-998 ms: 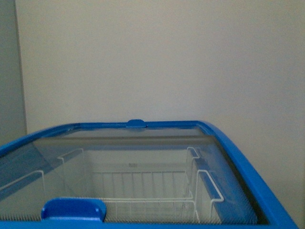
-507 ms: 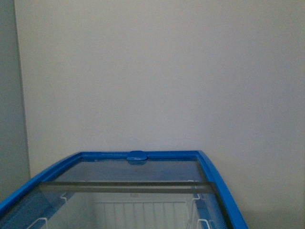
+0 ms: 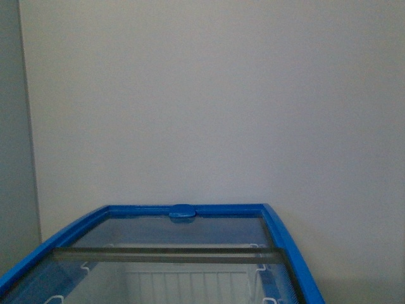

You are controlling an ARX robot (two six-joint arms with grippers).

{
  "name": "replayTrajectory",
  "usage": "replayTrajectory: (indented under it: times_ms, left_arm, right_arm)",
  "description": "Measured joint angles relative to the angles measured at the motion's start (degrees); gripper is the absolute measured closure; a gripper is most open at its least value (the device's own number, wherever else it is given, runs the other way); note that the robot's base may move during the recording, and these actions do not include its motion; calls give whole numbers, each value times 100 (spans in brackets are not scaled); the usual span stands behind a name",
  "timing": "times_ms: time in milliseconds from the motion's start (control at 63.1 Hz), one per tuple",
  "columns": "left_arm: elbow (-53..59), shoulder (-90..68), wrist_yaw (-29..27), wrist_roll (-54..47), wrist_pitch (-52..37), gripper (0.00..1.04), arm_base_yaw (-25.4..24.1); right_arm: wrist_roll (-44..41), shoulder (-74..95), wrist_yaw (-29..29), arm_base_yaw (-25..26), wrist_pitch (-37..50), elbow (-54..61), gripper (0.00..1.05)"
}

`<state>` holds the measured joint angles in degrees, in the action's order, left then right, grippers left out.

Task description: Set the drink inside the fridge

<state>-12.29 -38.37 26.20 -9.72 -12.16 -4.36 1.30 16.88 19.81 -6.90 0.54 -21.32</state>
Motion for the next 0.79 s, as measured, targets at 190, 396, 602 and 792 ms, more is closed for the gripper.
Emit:
replayTrajectory:
  times_ms: [190,396,602,792]
  left_arm:
    - [-1027,-1980,1513,-2153,-59,8,-177]
    - [-2041,-3252,2579,-4111,708,8,-345]
    - [-2448,-4249,2640,-5206,914,8,-267]
    - [-2887,-4780,2693,-5423,1021,8,-7]
  right_arm:
    - [0,-2,-7,-2,0,0,68]
    - [0,-2,-7,-2,0,0,68]
    - [0,-2,-7,-2,0,0,68]
    - [0,-2,-9,-2,0,0,68]
